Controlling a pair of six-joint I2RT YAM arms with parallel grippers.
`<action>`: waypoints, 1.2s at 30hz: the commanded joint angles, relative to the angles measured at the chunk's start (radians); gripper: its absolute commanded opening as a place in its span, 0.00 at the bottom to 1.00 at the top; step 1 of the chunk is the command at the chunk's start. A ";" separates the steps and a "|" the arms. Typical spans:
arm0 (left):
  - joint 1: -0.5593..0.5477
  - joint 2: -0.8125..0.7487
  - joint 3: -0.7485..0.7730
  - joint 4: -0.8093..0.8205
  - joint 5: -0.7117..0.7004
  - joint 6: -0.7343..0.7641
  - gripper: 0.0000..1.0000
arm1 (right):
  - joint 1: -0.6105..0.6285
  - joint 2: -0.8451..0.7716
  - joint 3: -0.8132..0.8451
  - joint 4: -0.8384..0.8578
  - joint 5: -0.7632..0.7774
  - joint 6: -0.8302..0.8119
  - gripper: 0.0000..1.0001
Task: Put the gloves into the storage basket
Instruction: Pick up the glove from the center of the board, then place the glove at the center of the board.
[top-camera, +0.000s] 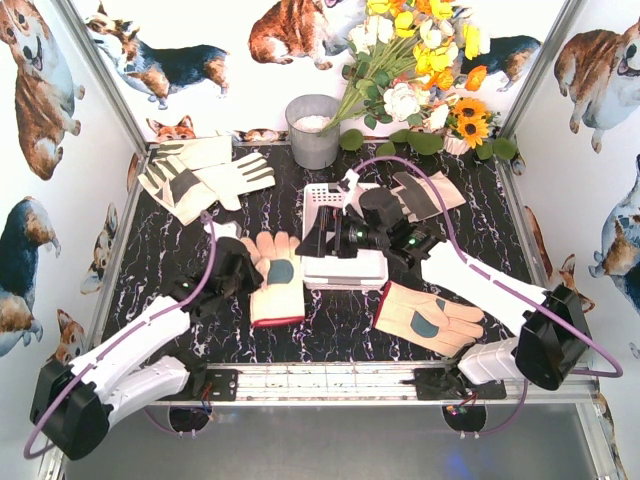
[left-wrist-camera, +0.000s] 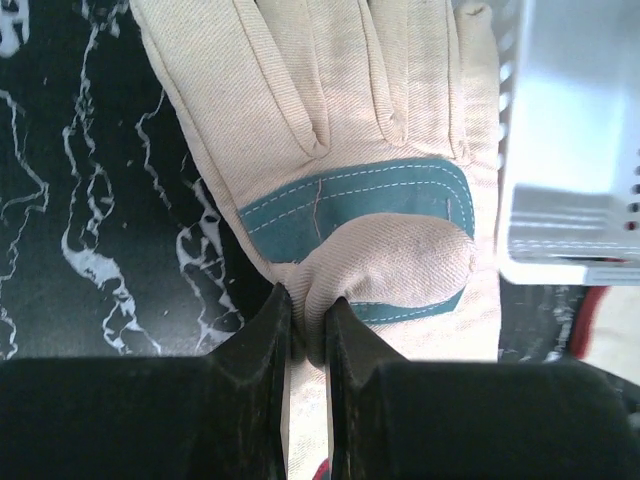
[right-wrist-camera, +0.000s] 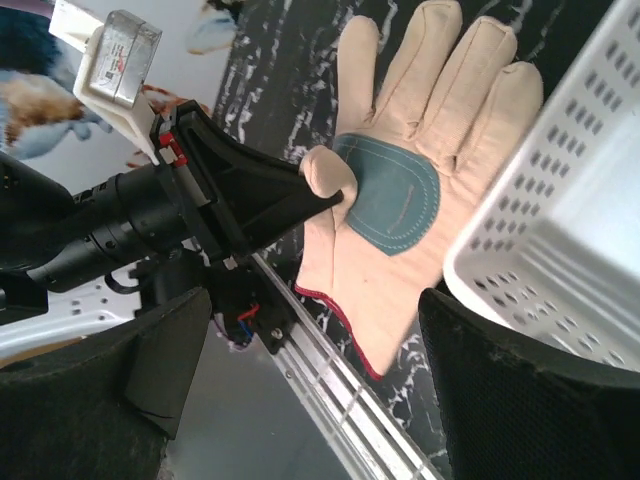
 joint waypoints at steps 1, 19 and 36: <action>0.067 -0.047 0.083 0.045 0.149 0.082 0.00 | -0.021 0.034 0.082 0.139 -0.100 0.077 0.87; 0.159 -0.083 0.298 0.045 0.374 0.096 0.00 | -0.057 0.034 0.006 0.356 -0.198 0.244 0.85; 0.292 -0.145 0.219 0.261 0.636 -0.031 0.00 | -0.110 0.012 -0.024 0.099 -0.004 0.069 0.13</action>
